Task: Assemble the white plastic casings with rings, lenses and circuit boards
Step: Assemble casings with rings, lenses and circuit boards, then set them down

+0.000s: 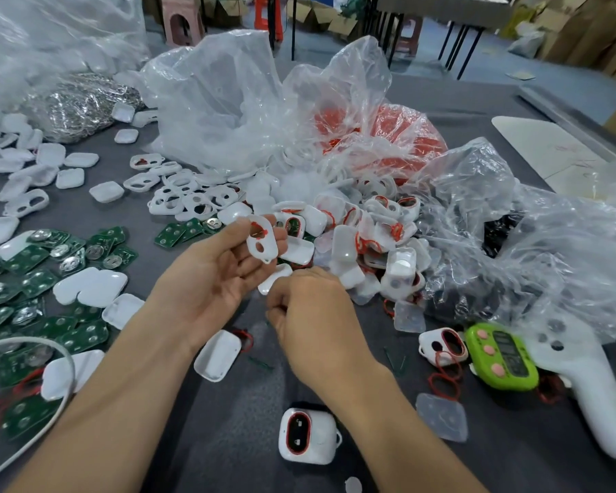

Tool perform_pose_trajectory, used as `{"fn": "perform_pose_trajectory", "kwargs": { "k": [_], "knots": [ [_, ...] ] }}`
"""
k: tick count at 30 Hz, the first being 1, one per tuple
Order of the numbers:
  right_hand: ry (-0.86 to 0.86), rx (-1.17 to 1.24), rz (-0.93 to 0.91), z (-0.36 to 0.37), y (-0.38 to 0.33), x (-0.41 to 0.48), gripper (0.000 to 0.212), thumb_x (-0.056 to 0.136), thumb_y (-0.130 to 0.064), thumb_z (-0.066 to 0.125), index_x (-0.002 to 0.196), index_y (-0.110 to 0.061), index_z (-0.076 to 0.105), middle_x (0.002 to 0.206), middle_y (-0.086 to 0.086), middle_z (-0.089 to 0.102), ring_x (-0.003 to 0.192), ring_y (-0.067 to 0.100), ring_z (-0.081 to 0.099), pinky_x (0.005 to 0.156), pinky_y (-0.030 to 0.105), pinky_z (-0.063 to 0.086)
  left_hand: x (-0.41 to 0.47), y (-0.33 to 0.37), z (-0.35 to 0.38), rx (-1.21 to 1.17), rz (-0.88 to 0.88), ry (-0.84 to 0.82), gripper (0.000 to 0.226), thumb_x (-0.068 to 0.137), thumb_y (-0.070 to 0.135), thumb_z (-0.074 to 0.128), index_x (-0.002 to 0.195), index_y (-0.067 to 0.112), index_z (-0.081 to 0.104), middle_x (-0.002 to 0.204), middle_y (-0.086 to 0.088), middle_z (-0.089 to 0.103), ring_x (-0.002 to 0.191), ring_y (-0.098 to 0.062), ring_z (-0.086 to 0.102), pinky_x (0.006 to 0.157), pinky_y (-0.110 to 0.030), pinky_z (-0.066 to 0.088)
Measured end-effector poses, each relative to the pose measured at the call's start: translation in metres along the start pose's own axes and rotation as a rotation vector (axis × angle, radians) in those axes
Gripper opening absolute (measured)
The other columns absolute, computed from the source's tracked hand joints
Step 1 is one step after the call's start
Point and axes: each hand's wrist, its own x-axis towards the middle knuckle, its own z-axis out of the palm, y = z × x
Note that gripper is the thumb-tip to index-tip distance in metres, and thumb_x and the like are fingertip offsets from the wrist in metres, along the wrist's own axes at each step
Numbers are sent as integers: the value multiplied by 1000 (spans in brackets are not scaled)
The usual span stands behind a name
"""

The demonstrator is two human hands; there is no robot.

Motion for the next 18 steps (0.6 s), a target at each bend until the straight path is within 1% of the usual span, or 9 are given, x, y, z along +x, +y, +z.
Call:
{"fn": "perform_pose_trajectory", "kwargs": {
  "k": [2, 3, 5, 7, 8, 10, 13, 16, 18],
  "knots": [
    [49, 118, 84, -7, 6, -2, 14, 82, -12, 72, 78, -25, 75, 78, -8, 68, 80, 12, 57, 70, 29, 43, 0, -1, 1, 29, 1, -39, 36, 87, 28, 59, 116, 11, 73, 121, -12, 74, 108, -18, 73, 85, -27, 61],
    [102, 223, 148, -12, 10, -3, 13, 82, -13, 75, 76, -25, 75, 73, -10, 68, 71, 7, 59, 65, 26, 46, 0, -2, 1, 43, 3, -60, 35, 87, 27, 59, 115, 11, 74, 122, -13, 74, 110, -20, 73, 86, -29, 61],
    [247, 515, 283, -25, 19, -3, 13, 82, -15, 79, 76, -26, 76, 68, -13, 71, 60, 5, 63, 58, 24, 52, 0, -4, 1, 75, 5, -113, 35, 88, 23, 60, 118, 10, 73, 125, -14, 72, 115, -23, 71, 89, -31, 60],
    [361, 745, 359, -37, 24, -3, 15, 81, -11, 81, 76, -25, 77, 66, -7, 73, 55, 8, 65, 56, 25, 52, -1, -7, 2, 85, -7, -158, 39, 88, 17, 60, 126, 7, 68, 129, -15, 70, 118, -25, 69, 90, -32, 60],
    [378, 822, 367, -41, 25, -3, 15, 81, -8, 81, 75, -22, 77, 65, -3, 73, 54, 12, 66, 56, 24, 52, -1, -9, 3, 85, -13, -172, 40, 88, 13, 60, 127, 6, 65, 131, -15, 69, 119, -26, 69, 90, -33, 60],
    [352, 924, 350, -44, 22, -3, 15, 80, -4, 80, 73, -17, 77, 64, 3, 73, 54, 16, 68, 56, 21, 51, 0, -14, 6, 102, -12, -193, 40, 86, 7, 62, 126, 5, 64, 133, -17, 68, 116, -25, 69, 91, -35, 60],
    [320, 904, 295, -41, 16, -5, 17, 80, -3, 80, 73, -18, 78, 66, 0, 75, 58, 14, 71, 58, 20, 53, -1, -18, 10, 136, -1, -254, 45, 80, 0, 72, 124, 6, 64, 132, -16, 68, 112, -24, 71, 91, -35, 60],
    [375, 775, 255, -40, 13, -5, 22, 77, -6, 85, 71, -26, 78, 68, -12, 75, 62, 4, 70, 62, 13, 51, -2, -20, 9, 139, 7, -281, 48, 77, -5, 64, 123, 6, 62, 131, -15, 69, 108, -21, 71, 97, -37, 58],
    [400, 741, 250, -41, 12, -6, 23, 75, -8, 87, 72, -29, 79, 67, -15, 74, 62, 2, 69, 61, 11, 50, -2, -21, 9, 149, 21, -283, 47, 75, -9, 62, 120, 6, 63, 129, -14, 70, 104, -21, 72, 101, -41, 54]
  ]
}}
